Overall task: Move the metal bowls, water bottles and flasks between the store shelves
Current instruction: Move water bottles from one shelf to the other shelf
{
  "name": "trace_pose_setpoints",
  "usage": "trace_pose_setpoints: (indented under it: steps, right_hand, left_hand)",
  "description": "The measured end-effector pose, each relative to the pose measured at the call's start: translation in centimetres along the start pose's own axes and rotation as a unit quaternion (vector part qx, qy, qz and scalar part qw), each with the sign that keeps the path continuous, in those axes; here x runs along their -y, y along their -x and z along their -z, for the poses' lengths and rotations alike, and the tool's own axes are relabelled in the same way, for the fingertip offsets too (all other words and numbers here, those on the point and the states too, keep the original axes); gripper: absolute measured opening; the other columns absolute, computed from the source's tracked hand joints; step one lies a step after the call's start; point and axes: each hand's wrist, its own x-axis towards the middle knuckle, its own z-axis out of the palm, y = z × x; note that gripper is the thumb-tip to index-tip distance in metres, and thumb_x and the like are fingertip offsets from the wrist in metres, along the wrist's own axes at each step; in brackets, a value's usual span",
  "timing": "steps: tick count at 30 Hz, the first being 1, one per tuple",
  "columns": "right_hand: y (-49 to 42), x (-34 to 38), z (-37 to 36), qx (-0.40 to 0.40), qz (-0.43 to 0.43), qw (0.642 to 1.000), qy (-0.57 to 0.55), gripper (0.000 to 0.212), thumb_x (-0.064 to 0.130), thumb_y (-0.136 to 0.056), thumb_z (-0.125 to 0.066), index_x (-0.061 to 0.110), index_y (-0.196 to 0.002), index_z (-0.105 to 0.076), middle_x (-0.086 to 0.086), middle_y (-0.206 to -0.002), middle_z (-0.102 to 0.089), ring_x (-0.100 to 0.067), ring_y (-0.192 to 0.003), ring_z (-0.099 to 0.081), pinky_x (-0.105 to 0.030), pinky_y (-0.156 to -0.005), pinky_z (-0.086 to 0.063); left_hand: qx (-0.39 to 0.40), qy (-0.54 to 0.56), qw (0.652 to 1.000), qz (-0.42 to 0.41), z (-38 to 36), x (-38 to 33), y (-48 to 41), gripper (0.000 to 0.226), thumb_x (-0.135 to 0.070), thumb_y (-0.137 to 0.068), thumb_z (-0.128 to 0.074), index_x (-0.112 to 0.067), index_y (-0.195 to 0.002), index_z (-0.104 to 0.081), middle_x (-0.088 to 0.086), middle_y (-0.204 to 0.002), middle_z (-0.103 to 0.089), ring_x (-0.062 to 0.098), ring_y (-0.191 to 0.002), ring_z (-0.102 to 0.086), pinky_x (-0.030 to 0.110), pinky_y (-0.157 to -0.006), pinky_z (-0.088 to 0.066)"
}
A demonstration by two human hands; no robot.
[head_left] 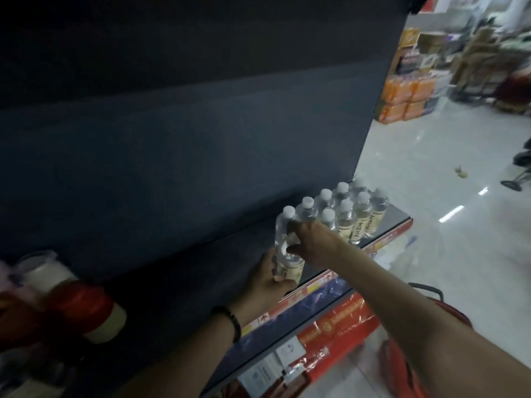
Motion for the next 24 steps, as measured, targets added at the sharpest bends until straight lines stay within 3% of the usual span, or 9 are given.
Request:
trace_pose_setpoints:
  steps: [4, 7, 12, 16, 18, 21, 24]
  right_hand:
    - [-1.3, -3.1, 0.2, -0.010, -0.011, 1.000, -0.006, 0.045, 0.035, -0.096, -0.075, 0.017, -0.133, -0.057, -0.017, -0.117, -0.071, -0.037, -0.105, -0.070, -0.042, -0.079, -0.057]
    - [-2.2, -4.7, 0.2, -0.006, -0.007, 1.000, -0.012, 0.044, 0.032, -0.097, -0.075, 0.018, -0.135, -0.057, -0.013, -0.122, -0.070, -0.032, -0.107, -0.070, -0.043, -0.084, -0.059]
    - [-3.5, -6.0, -0.4, 0.009, -0.004, 1.000, -0.018, 0.042, 0.030, -0.099, -0.073, 0.017, -0.136, -0.057, -0.013, -0.124, -0.069, -0.029, -0.107, -0.069, -0.034, -0.075, -0.053]
    - [-4.0, -6.3, -0.2, 0.007, -0.007, 1.000, -0.020, 0.039, 0.026, -0.100, -0.073, 0.014, -0.134, -0.058, -0.013, -0.125, -0.069, -0.028, -0.112, -0.068, -0.030, -0.074, -0.043]
    - [-4.0, -6.4, -0.1, 0.012, -0.013, 0.999, -0.026, 0.036, 0.023, -0.100, -0.073, 0.013, -0.132, -0.059, -0.013, -0.123, -0.069, -0.027, -0.110, -0.068, -0.030, -0.074, -0.044]
    - [-4.1, -6.4, 0.0, 0.018, -0.021, 0.999, -0.034, 0.036, 0.021, -0.099, -0.073, 0.013, -0.131, -0.059, -0.013, -0.121, -0.069, -0.028, -0.109, -0.068, -0.032, -0.076, -0.048]
    - [-4.1, -6.3, 0.0, 0.020, -0.029, 0.999, -0.040, 0.039, 0.021, -0.098, -0.074, 0.013, -0.133, -0.058, -0.013, -0.122, -0.069, -0.027, -0.108, -0.069, -0.034, -0.079, -0.054]
  left_hand:
    - [-0.020, 0.008, 1.000, -0.011, -2.8, -0.8, -2.4, 0.054, -0.015, -0.086, -0.079, -0.053, -0.120, -0.062, -0.017, -0.116, -0.078, 0.004, -0.108, -0.076, 0.041, -0.097, -0.064]
    - [-0.032, 0.007, 0.999, -0.017, -4.2, -1.0, -3.7, 0.055, -0.016, -0.091, -0.078, -0.051, -0.128, -0.056, -0.017, -0.116, -0.076, -0.005, -0.102, -0.073, 0.029, -0.090, -0.062]
    - [-0.047, 0.004, 0.999, -0.011, -5.1, -1.0, -5.2, 0.062, -0.015, -0.091, -0.078, -0.063, -0.123, -0.053, -0.030, -0.111, -0.073, -0.005, -0.102, -0.073, 0.034, -0.093, -0.064]
    - [-0.049, -0.007, 0.999, -0.007, -5.5, -1.2, -5.5, 0.065, -0.018, -0.093, -0.077, -0.066, -0.123, -0.047, -0.028, -0.118, -0.067, -0.013, -0.100, -0.070, 0.027, -0.090, -0.062]
    - [-0.044, -0.008, 0.999, -0.002, -5.5, -1.3, -5.5, 0.064, -0.020, -0.092, -0.079, -0.068, -0.120, -0.049, -0.028, -0.118, -0.068, -0.012, -0.100, -0.071, 0.030, -0.091, -0.063]
    - [-0.031, -0.018, 0.999, -0.002, -5.3, -1.4, -5.4, 0.067, -0.007, -0.093, -0.075, -0.064, -0.117, -0.048, -0.030, -0.115, -0.064, -0.017, -0.096, -0.069, 0.017, -0.082, -0.057]
    - [-0.015, -0.021, 1.000, 0.004, -5.1, -1.5, -5.2, 0.068, -0.005, -0.095, -0.072, -0.060, -0.123, -0.044, -0.032, -0.117, -0.058, -0.016, -0.094, -0.069, 0.017, -0.082, -0.055]
